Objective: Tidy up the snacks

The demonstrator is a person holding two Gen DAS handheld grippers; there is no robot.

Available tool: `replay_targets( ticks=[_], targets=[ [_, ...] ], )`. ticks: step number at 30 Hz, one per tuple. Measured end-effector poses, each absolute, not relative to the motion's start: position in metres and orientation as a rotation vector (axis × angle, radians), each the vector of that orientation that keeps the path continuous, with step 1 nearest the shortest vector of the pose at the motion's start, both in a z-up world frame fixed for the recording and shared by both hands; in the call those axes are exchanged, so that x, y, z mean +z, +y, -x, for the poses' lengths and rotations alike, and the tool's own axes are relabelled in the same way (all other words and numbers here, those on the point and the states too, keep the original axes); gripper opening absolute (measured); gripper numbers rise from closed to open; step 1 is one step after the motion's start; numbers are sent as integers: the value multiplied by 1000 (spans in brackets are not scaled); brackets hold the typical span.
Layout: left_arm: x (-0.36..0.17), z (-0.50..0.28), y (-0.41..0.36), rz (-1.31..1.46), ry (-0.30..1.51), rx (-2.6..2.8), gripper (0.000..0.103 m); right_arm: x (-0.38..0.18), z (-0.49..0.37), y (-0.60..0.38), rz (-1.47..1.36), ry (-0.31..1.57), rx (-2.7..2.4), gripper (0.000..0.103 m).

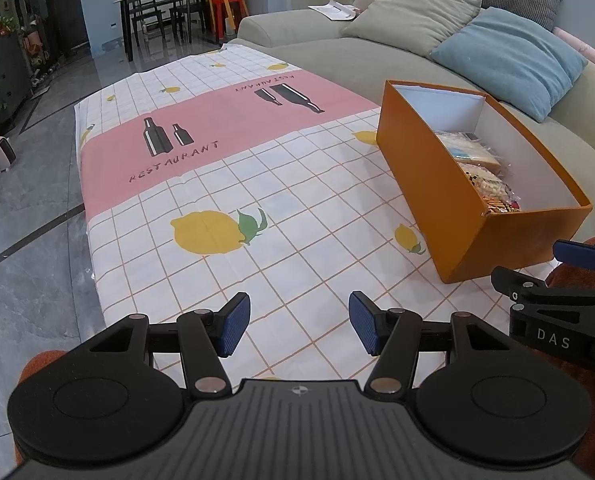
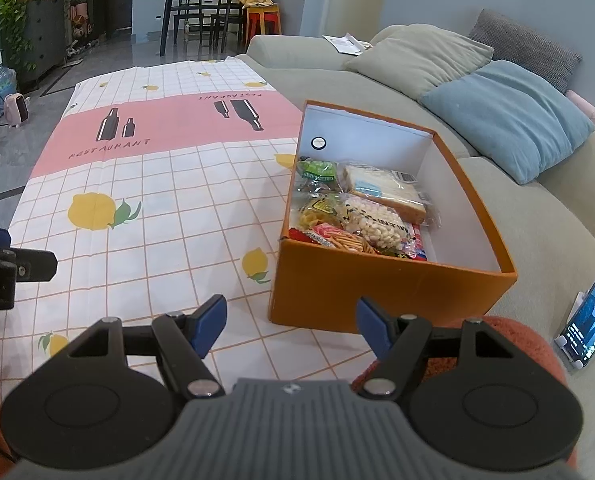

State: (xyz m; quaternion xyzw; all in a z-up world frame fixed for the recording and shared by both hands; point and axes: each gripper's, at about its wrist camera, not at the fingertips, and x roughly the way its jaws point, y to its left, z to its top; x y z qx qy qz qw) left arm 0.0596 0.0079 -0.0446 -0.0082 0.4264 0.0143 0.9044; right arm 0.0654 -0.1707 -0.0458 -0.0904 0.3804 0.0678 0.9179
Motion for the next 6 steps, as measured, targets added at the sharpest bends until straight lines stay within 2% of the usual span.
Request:
replay_targets(
  ticks=[6],
  targets=[
    [-44,-59,8,7,882,55,67,-46,-66,-170,188,782,139,70]
  ],
)
